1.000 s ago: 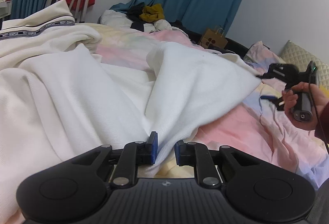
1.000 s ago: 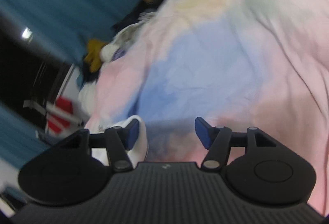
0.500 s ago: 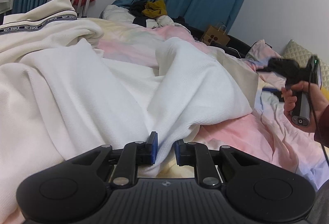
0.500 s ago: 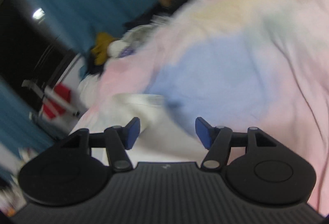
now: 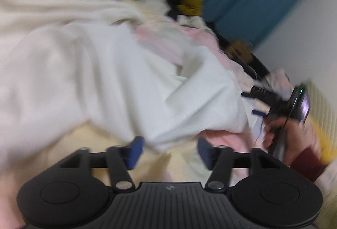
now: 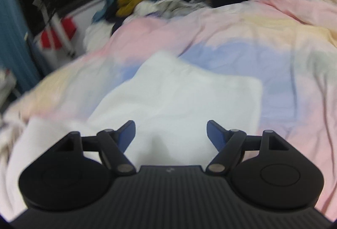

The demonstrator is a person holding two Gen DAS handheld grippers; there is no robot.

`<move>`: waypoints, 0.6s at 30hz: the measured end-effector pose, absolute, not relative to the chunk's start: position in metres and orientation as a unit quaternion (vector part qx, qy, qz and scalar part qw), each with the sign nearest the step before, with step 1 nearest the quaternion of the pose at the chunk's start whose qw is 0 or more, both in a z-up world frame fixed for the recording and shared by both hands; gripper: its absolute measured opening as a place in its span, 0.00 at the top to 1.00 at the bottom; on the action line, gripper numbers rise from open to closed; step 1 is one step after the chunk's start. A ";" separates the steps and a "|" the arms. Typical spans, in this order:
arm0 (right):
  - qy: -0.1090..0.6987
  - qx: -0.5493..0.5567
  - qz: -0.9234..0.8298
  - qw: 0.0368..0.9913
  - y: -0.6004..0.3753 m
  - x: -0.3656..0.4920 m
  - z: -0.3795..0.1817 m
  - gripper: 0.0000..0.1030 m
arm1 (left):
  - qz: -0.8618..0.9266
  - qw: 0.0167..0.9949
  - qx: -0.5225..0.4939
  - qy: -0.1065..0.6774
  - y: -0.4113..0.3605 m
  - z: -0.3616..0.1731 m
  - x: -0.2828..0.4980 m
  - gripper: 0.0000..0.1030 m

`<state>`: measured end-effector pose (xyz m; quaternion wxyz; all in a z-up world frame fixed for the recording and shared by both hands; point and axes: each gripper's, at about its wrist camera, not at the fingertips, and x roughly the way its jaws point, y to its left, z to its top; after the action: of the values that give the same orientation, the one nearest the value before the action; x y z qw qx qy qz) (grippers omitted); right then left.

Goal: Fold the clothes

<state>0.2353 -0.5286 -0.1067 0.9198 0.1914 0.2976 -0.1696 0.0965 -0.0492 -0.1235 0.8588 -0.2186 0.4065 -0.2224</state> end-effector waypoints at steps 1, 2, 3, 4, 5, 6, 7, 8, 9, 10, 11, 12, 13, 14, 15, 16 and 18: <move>0.307 0.177 -0.162 0.921 -0.518 0.239 -0.107 0.26 | -0.208 0.850 -0.244 0.418 -0.041 -0.124 0.092 0.26; 0.316 0.162 -0.154 0.922 -0.508 0.242 -0.107 0.26 | -0.194 0.840 -0.269 0.429 -0.033 -0.124 0.087 0.24; 0.320 0.151 -0.148 0.924 -0.499 0.244 -0.105 0.26 | -0.179 0.827 -0.303 0.438 -0.022 -0.128 0.079 0.24; 0.317 0.145 -0.139 0.927 -0.491 0.244 -0.102 0.26 | -0.169 0.815 -0.333 0.444 -0.013 -0.134 0.074 0.23; 0.315 0.140 -0.129 0.930 -0.483 0.244 -0.099 0.26 | -0.153 0.800 -0.370 0.447 -0.002 -0.141 0.070 0.23; 0.313 0.134 -0.120 0.933 -0.475 0.244 -0.095 0.26 | -0.133 0.789 -0.404 0.444 0.009 -0.148 0.069 0.23; 0.310 0.130 -0.116 0.935 -0.469 0.245 -0.093 0.26 | -0.112 0.776 -0.437 0.440 0.020 -0.154 0.069 0.23; 0.312 0.123 -0.114 0.935 -0.466 0.246 -0.093 0.26 | -0.091 0.766 -0.466 0.432 0.030 -0.160 0.071 0.22; 0.314 0.116 -0.112 0.936 -0.462 0.247 -0.092 0.26 | -0.070 0.755 -0.494 0.424 0.040 -0.166 0.074 0.23; 0.317 0.111 -0.114 0.935 -0.463 0.247 -0.093 0.26 | -0.049 0.743 -0.522 0.416 0.050 -0.172 0.076 0.23; 0.319 0.107 -0.116 0.934 -0.464 0.247 -0.093 0.26 | -0.031 0.736 -0.541 0.407 0.059 -0.177 0.079 0.26; 0.323 0.113 -0.120 0.932 -0.468 0.247 -0.096 0.26 | -0.019 0.735 -0.549 0.397 0.063 -0.176 0.081 0.26; 0.326 0.118 -0.125 0.930 -0.472 0.247 -0.098 0.26 | -0.006 0.735 -0.556 0.388 0.067 -0.175 0.083 0.27; 0.328 0.127 -0.132 0.927 -0.477 0.248 -0.101 0.26 | 0.006 0.735 -0.563 0.379 0.071 -0.174 0.085 0.30; 0.331 0.136 -0.138 0.923 -0.483 0.250 -0.104 0.26 | 0.022 0.729 -0.572 0.374 0.075 -0.173 0.086 0.32; 0.333 0.145 -0.145 0.920 -0.488 0.251 -0.108 0.26 | 0.038 0.724 -0.581 0.370 0.079 -0.171 0.086 0.38; 0.339 0.153 -0.158 0.915 -0.497 0.251 -0.115 0.26 | 0.055 0.721 -0.587 0.364 0.088 -0.167 0.088 0.51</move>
<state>0.2508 -0.4966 -0.1149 0.9149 0.1529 0.3385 -0.1581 0.0884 0.0881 -0.1669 0.7211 -0.5869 0.3639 0.0549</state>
